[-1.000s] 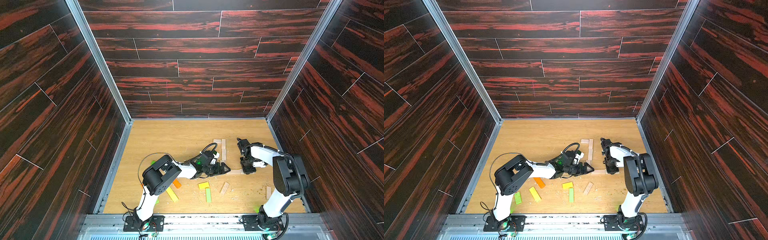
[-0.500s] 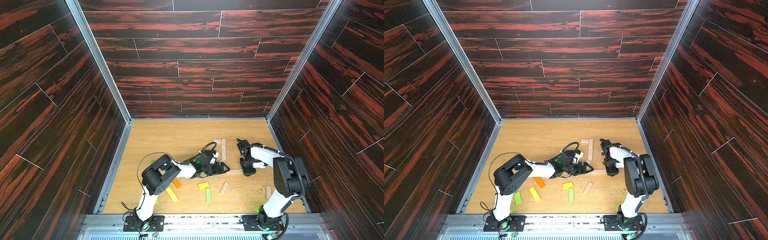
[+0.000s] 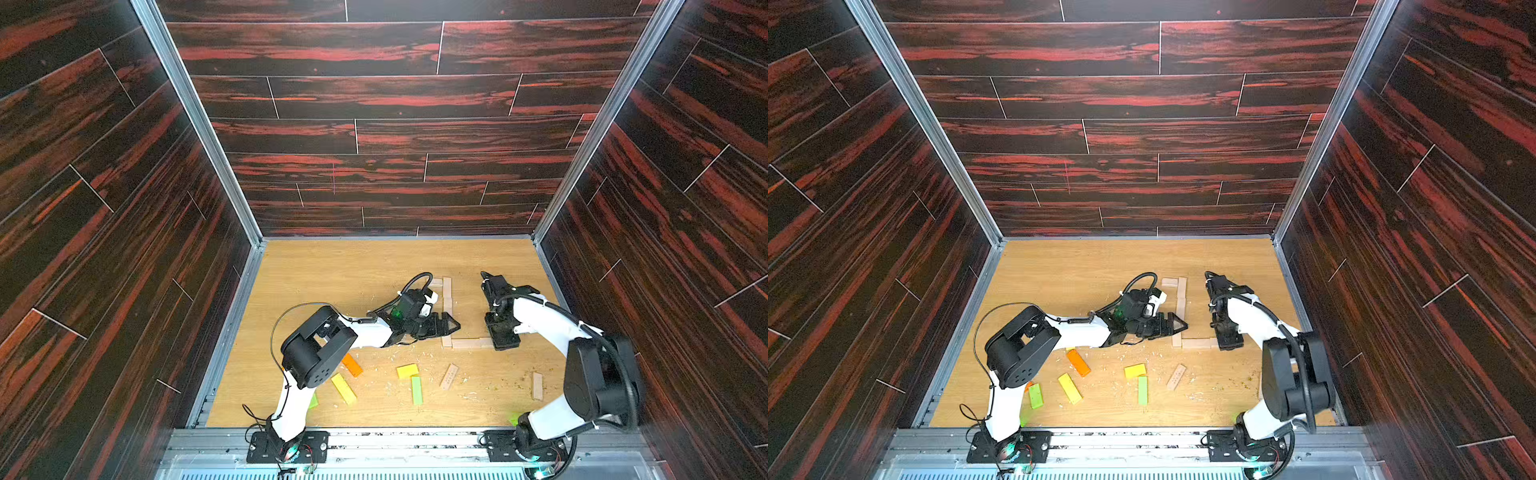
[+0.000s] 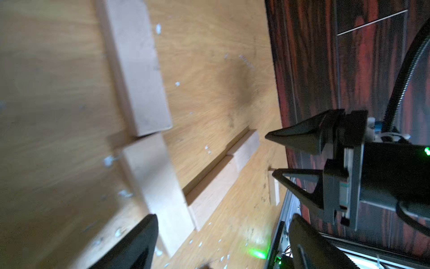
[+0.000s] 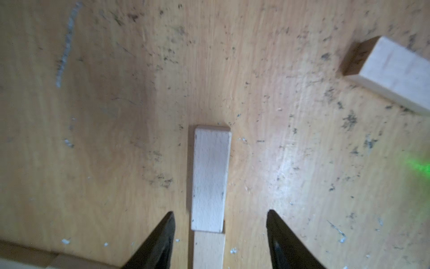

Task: Assemble a giraffe with building blocks
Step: Assemble the building block at the center of the board, then pick up the building block from the center of the board.

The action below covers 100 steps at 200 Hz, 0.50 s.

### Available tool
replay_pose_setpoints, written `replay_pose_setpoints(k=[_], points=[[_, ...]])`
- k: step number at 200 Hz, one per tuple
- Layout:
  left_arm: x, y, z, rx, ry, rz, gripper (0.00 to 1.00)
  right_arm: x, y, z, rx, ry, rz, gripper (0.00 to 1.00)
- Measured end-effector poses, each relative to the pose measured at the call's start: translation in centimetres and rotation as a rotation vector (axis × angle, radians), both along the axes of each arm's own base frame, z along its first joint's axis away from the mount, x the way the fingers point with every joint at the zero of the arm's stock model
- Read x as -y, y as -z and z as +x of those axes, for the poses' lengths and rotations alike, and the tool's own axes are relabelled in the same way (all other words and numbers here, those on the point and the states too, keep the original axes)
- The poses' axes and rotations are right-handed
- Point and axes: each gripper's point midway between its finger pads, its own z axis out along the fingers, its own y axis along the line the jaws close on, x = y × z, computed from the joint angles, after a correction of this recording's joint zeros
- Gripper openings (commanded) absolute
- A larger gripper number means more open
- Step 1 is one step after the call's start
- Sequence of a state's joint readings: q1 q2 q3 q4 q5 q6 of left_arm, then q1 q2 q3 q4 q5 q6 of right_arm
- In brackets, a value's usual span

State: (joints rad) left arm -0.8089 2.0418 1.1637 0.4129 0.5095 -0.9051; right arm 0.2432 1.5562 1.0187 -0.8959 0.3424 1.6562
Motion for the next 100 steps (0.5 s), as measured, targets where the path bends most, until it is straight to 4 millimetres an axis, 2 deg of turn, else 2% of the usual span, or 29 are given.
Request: replay_pose_setpoints(k=[61,100], points=[[0.04,0.05,-0.02,-0.004,0.003,0.003,0.91,0.40,-0.70,-0.62,0.001,-0.007,-0.015,0.64],[-0.34,0.77,-0.06,-0.006,-0.002,0.036,0.97,0.49,-0.93,-0.75,0.002,-0.014,-0.018,0.64]])
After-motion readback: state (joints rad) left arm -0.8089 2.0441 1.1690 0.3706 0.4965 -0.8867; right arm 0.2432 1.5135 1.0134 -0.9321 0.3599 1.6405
